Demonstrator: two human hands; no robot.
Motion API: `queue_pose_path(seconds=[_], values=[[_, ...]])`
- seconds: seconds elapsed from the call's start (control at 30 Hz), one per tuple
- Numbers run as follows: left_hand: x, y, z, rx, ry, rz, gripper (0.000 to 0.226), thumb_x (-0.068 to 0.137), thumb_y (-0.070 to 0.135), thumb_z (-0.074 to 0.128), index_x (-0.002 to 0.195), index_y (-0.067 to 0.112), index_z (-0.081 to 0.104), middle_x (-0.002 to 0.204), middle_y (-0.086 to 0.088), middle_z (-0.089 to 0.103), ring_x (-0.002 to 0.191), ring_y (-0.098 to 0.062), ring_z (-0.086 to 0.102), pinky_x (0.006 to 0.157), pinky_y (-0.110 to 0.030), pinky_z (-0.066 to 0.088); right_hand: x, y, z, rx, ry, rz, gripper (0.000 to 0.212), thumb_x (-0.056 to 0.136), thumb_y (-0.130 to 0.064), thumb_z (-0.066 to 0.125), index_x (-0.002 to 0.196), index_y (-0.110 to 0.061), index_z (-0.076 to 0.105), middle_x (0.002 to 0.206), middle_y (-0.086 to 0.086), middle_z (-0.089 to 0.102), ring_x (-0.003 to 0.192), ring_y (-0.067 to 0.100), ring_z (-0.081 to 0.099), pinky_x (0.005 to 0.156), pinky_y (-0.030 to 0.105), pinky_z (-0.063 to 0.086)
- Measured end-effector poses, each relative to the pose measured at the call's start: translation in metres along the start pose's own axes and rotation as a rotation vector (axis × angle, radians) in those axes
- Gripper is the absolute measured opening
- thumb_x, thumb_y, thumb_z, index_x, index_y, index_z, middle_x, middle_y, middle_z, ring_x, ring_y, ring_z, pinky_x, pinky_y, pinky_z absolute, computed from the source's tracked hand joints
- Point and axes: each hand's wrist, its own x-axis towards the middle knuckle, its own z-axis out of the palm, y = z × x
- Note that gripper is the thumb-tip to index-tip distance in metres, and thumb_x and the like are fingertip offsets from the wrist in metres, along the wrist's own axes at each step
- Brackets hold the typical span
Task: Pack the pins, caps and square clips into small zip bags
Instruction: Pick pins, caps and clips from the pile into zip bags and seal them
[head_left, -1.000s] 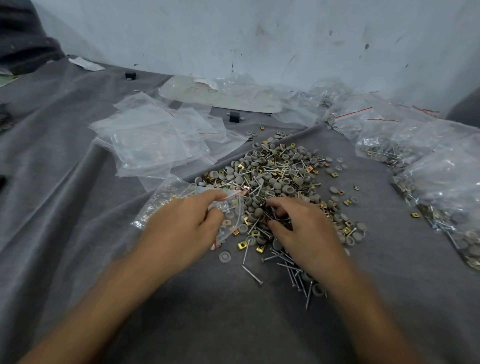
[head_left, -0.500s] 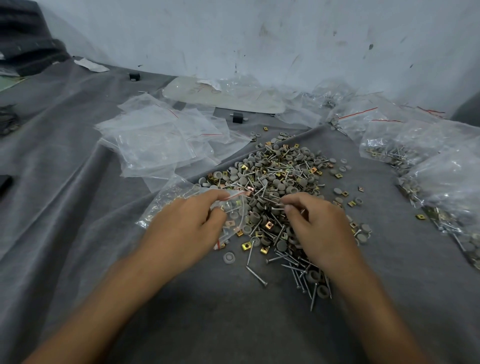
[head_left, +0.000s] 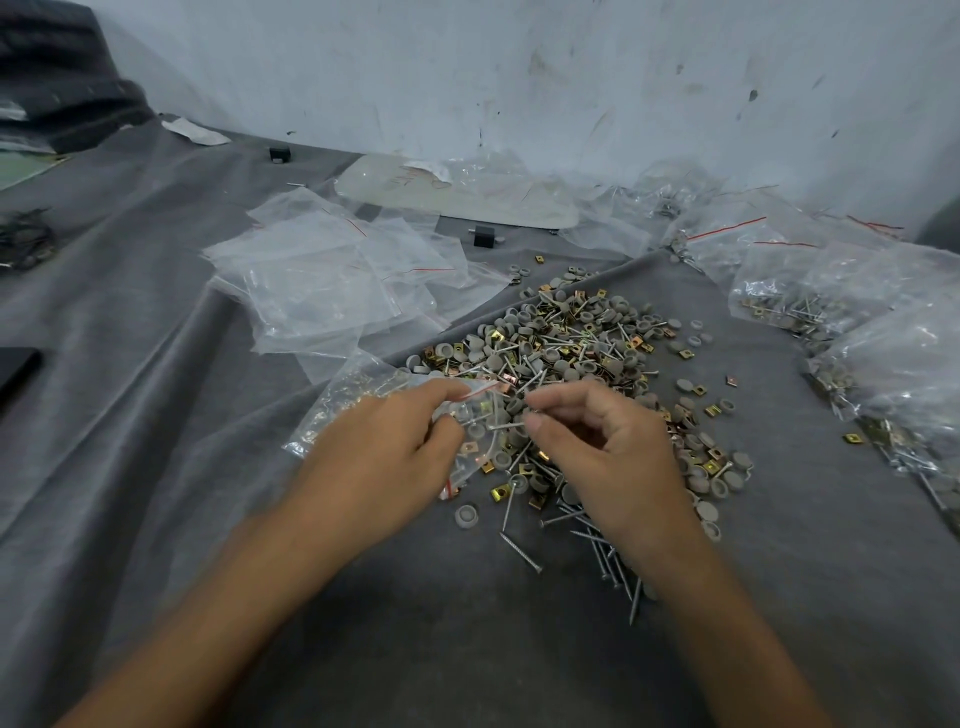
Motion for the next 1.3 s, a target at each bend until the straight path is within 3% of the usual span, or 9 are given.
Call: queue_pose_path(seconds=[0.27,0.37,0.5,0.63,0.77,0.83,1.0,1.17,1.3], values=[[0.0,0.003,-0.002,-0.053,-0.026,-0.026,0.039,0.099,0.033,0.045,0.134,0.04,0.059,0.061,0.009,0.068,0.065,-0.006,0.063,0.073,-0.036,0.054,-0.008,0.001,0.024,0.003,-0.046,-0.059,0.016,0.092,-0.011,0.073,0.096,-0.026,0.074,0.093,-0.016,0.076,0.09,0.002,0.072,0.079,0.019,0.056],[0.0,0.003,-0.002,-0.056,-0.024,-0.024,0.038,0.099,0.032,0.045,0.134,0.04,0.059,0.061,0.007,0.069,0.063,-0.007,0.064,0.073,-0.038,0.054,-0.007,0.0,0.021,0.023,-0.019,-0.084,0.017,0.093,-0.01,0.07,0.098,-0.026,0.074,0.094,-0.014,0.076,0.092,0.005,0.072,0.078,0.02,0.055],[0.0,0.004,-0.003,-0.052,-0.016,-0.026,0.039,0.099,0.033,0.044,0.134,0.04,0.059,0.061,0.006,0.069,0.061,-0.007,0.063,0.07,-0.035,0.054,-0.01,-0.002,0.02,0.06,0.014,-0.115,0.013,0.094,-0.012,0.066,0.096,-0.024,0.072,0.091,-0.004,0.074,0.085,0.017,0.071,0.073,0.036,0.058],[0.0,0.005,-0.003,-0.051,-0.01,-0.027,0.04,0.098,0.032,0.045,0.136,0.038,0.059,0.062,0.006,0.069,0.068,-0.008,0.065,0.077,-0.037,0.055,-0.012,-0.002,0.023,0.069,-0.109,-0.097,0.012,0.092,-0.016,0.064,0.096,-0.024,0.072,0.088,-0.003,0.072,0.079,0.018,0.068,0.07,0.039,0.056],[0.0,0.004,-0.003,-0.054,-0.006,-0.026,0.039,0.099,0.031,0.046,0.135,0.037,0.06,0.064,0.006,0.07,0.072,-0.012,0.067,0.079,-0.039,0.055,-0.013,0.0,0.022,-0.103,-0.249,-0.102,0.027,0.099,-0.021,0.059,0.119,-0.038,0.067,0.103,-0.018,0.072,0.089,0.009,0.07,0.077,0.026,0.057],[0.0,0.004,-0.003,-0.054,0.006,-0.026,0.038,0.098,0.031,0.046,0.133,0.037,0.06,0.063,0.006,0.07,0.07,-0.011,0.066,0.078,-0.039,0.055,-0.012,0.002,0.017,-0.199,-0.227,-0.106,0.022,0.099,-0.022,0.061,0.115,-0.036,0.068,0.099,-0.018,0.072,0.085,0.01,0.07,0.075,0.032,0.056],[0.0,0.004,-0.004,-0.037,0.013,-0.023,0.04,0.098,0.034,0.044,0.134,0.038,0.059,0.061,0.006,0.068,0.066,-0.008,0.063,0.075,-0.037,0.054,-0.009,-0.003,-0.001,-0.473,-0.272,-0.164,0.006,0.092,-0.026,0.069,0.096,-0.03,0.068,0.094,-0.017,0.059,0.094,0.003,0.058,0.079,0.02,0.046],[-0.001,0.004,-0.005,-0.043,0.014,-0.021,0.04,0.099,0.035,0.044,0.135,0.038,0.059,0.06,0.005,0.068,0.063,-0.006,0.062,0.071,-0.035,0.053,-0.014,-0.003,-0.014,-0.749,-0.562,-0.041,0.034,0.085,-0.059,0.067,0.116,-0.045,0.064,0.105,-0.026,0.045,0.106,0.001,0.036,0.095,0.028,0.034],[-0.001,0.004,-0.004,-0.044,0.009,-0.029,0.041,0.098,0.035,0.043,0.135,0.038,0.059,0.06,0.005,0.067,0.064,-0.006,0.061,0.07,-0.034,0.052,-0.014,-0.003,-0.019,-0.813,-0.487,-0.084,0.021,0.086,-0.055,0.069,0.102,-0.041,0.069,0.102,-0.026,0.047,0.102,0.001,0.035,0.095,0.029,0.034]])
